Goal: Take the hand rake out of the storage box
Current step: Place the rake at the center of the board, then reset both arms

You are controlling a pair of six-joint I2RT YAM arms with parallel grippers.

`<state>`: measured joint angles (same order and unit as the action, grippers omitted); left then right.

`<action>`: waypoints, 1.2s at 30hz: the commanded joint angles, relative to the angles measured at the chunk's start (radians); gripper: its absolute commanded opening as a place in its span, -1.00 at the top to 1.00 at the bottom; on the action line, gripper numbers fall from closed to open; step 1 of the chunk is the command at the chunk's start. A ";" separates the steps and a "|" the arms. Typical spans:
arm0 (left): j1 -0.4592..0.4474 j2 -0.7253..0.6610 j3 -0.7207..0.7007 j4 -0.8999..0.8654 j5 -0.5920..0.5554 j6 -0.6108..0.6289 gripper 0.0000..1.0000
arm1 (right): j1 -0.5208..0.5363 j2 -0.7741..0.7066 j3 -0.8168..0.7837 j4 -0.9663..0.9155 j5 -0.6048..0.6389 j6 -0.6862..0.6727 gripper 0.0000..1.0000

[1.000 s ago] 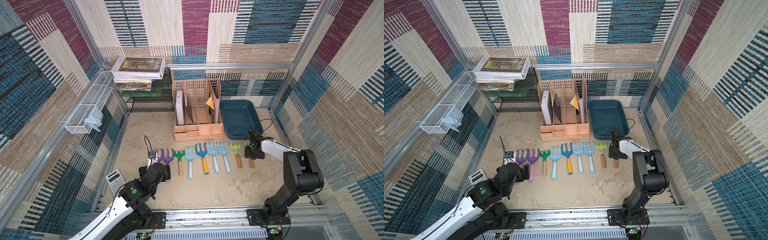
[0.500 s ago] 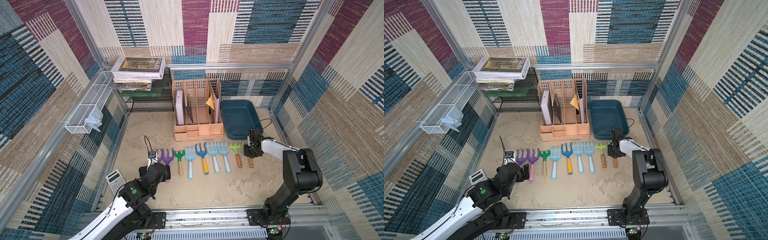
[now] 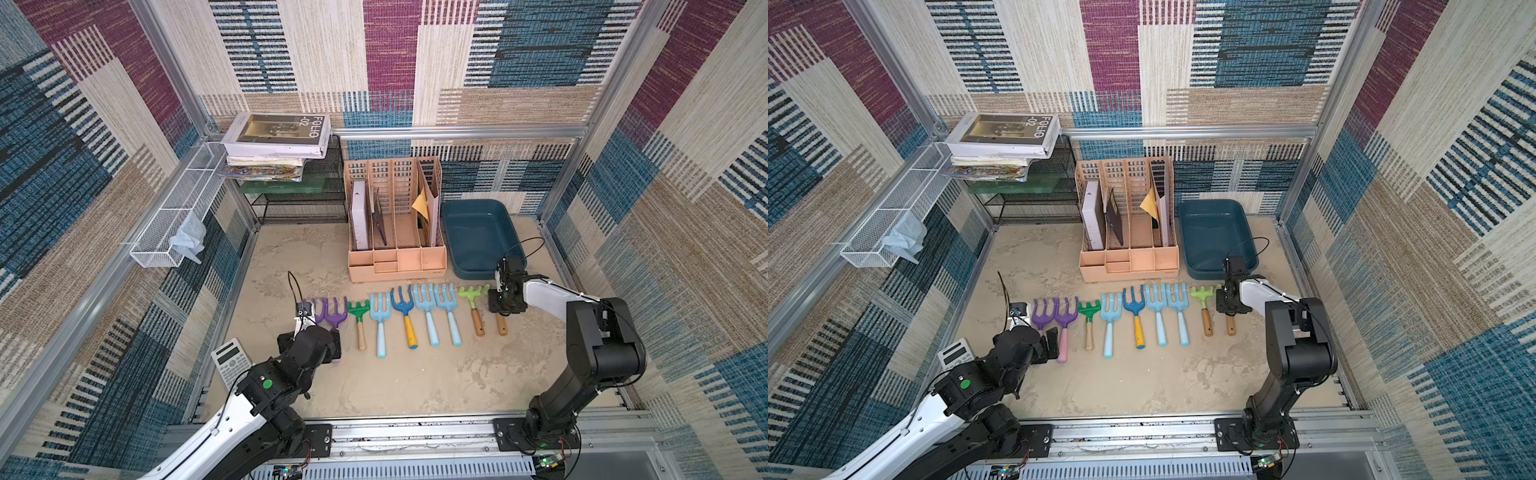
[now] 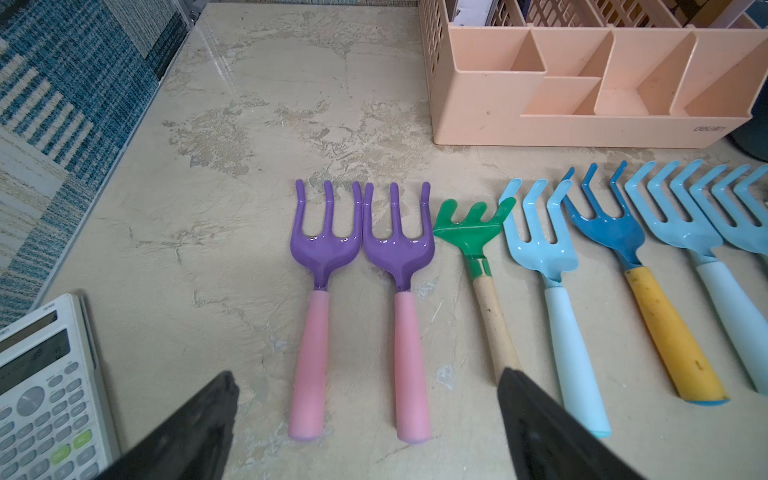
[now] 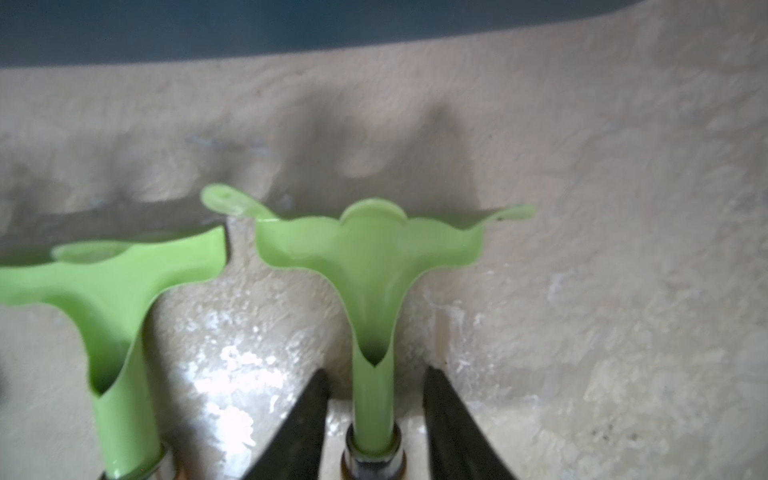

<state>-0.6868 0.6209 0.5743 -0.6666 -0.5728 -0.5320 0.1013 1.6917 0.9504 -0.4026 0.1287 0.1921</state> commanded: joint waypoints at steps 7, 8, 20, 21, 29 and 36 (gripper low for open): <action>0.000 0.002 -0.002 0.016 -0.005 -0.001 -0.98 | 0.004 -0.075 -0.017 -0.085 -0.057 0.023 -0.27; 0.000 0.002 -0.002 0.015 -0.008 -0.001 -0.99 | 0.006 -0.087 -0.019 -0.087 -0.060 0.027 -0.29; 0.019 -0.023 -0.082 0.284 -0.289 0.322 -0.98 | 0.097 -0.398 -0.139 0.276 0.061 0.001 -0.91; 0.035 -0.032 -0.130 0.391 -0.292 0.392 -0.98 | 0.095 -0.410 -0.165 0.343 0.079 -0.012 -0.91; 0.428 0.124 -0.318 0.844 0.050 0.484 -0.99 | 0.043 -0.428 -0.498 0.988 -0.037 -0.290 -0.91; 0.629 0.403 -0.303 1.109 0.339 0.507 -0.96 | 0.000 -0.292 -0.543 1.164 -0.035 -0.251 -0.91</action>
<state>-0.0811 0.9573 0.2344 0.2703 -0.4156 -0.0685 0.1093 1.3598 0.4030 0.6014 0.1009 -0.0441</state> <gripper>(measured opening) 0.994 0.956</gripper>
